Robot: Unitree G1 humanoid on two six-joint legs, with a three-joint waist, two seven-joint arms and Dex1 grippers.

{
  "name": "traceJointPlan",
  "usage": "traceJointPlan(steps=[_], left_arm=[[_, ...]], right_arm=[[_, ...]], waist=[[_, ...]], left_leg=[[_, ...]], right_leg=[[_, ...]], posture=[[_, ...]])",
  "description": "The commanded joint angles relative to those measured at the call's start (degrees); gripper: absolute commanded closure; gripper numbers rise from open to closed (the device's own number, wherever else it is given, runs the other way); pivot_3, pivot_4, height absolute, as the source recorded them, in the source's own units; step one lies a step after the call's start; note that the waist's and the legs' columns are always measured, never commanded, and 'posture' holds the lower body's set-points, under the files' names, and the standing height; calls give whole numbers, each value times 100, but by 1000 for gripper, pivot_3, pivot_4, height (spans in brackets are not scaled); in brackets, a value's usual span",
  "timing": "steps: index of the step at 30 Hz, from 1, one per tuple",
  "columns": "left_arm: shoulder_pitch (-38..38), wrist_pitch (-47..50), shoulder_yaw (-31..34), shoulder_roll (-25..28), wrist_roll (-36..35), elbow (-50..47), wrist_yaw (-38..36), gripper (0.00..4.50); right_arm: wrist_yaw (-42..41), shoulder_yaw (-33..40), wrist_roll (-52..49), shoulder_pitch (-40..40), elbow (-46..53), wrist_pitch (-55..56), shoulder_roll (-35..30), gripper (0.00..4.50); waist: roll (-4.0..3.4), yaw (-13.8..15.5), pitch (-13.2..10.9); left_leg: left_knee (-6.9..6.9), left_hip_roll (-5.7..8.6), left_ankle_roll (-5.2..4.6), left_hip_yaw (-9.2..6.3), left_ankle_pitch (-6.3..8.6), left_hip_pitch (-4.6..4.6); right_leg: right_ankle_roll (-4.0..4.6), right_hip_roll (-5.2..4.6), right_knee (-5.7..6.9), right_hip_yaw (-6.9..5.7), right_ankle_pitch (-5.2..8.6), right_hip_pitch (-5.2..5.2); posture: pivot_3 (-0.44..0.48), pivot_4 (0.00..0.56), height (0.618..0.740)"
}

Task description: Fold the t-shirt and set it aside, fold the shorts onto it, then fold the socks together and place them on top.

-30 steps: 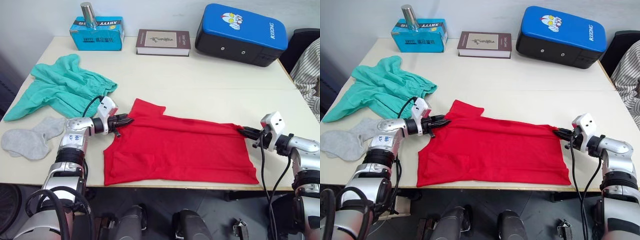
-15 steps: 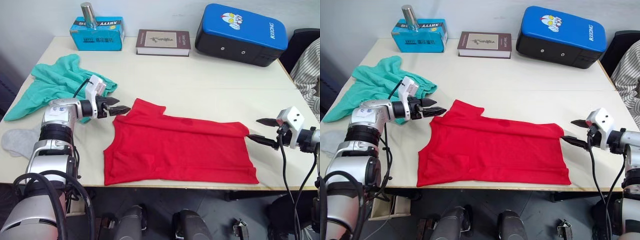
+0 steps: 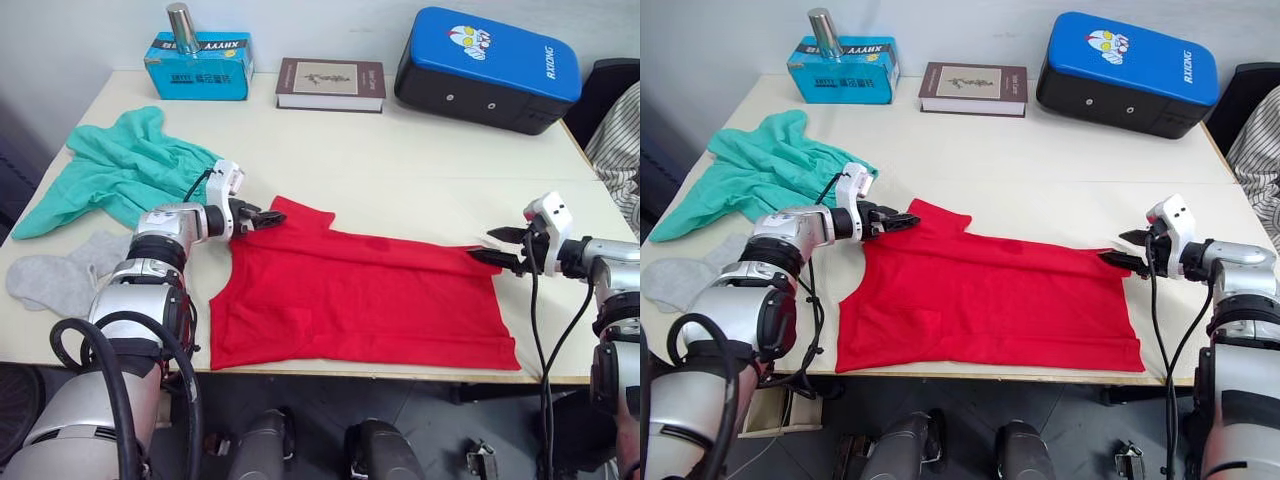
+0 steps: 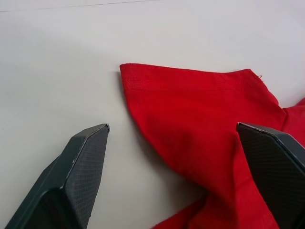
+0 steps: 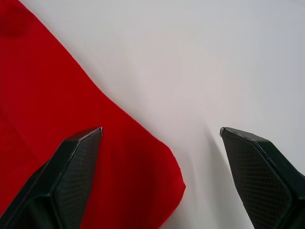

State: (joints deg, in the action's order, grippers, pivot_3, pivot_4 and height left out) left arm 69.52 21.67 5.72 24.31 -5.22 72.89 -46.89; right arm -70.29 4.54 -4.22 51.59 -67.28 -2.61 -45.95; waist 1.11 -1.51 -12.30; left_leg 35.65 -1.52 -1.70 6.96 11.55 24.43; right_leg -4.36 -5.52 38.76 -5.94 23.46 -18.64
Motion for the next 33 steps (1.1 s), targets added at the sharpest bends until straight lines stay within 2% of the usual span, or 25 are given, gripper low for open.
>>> traceJointPlan(steps=[1,3,6,9,12,21,22,29,33], left_arm=[[138,-115,6,-169,84,106,51,1],[139,-162,19,-222,109,126,81,1],[133,-273,64,-301,130,153,170,1],[104,-449,107,-376,139,181,270,595],[44,-730,158,-441,146,206,441,1488],[-33,-1276,343,-494,108,233,508,4335],[-43,-1339,364,-485,102,225,519,4444],[-146,-2061,457,-350,110,132,331,4444],[-342,-2816,356,-243,187,-34,-103,4444]], right_arm=[[-83,-113,162,132,-82,16,-49,857],[-107,-127,208,147,-109,35,-53,1409],[-62,-76,202,167,-118,121,-52,2515],[-71,-36,178,171,-109,178,-79,3565],[-113,-25,171,110,-60,330,-122,4500],[-204,12,148,-139,152,831,-160,4500],[-182,24,149,-190,184,944,-167,4500],[-51,202,37,-469,421,1488,-203,4500],[-12,387,-129,-819,757,1917,-234,4500]], waist=[[0,1,0],[0,-6,0],[0,-9,0],[0,-8,0],[0,-8,0],[1,-11,-1],[1,-11,-1],[1,-15,-1],[1,-14,-1]], left_leg=[[0,1,0,0,0,0],[1,1,0,1,0,0],[1,0,0,1,0,0],[1,1,0,1,0,0],[1,1,0,1,0,0],[1,0,1,1,0,0],[1,0,1,1,0,0],[1,-1,1,1,0,0],[-1,-1,1,2,0,0]], right_leg=[[0,-1,0,0,0,0],[0,-1,1,0,0,0],[0,0,2,0,0,-1],[0,-1,2,0,0,-1],[0,-1,2,0,0,-1],[0,0,2,-2,0,-1],[0,0,2,-2,0,-1],[0,1,2,-2,0,-1],[0,1,2,-3,0,-2]], posture=[[0,150,740],[0,150,740],[0,150,740],[0,150,740],[0,150,740],[0,150,740],[0,150,740],[0,150,740],[0,150,740]])
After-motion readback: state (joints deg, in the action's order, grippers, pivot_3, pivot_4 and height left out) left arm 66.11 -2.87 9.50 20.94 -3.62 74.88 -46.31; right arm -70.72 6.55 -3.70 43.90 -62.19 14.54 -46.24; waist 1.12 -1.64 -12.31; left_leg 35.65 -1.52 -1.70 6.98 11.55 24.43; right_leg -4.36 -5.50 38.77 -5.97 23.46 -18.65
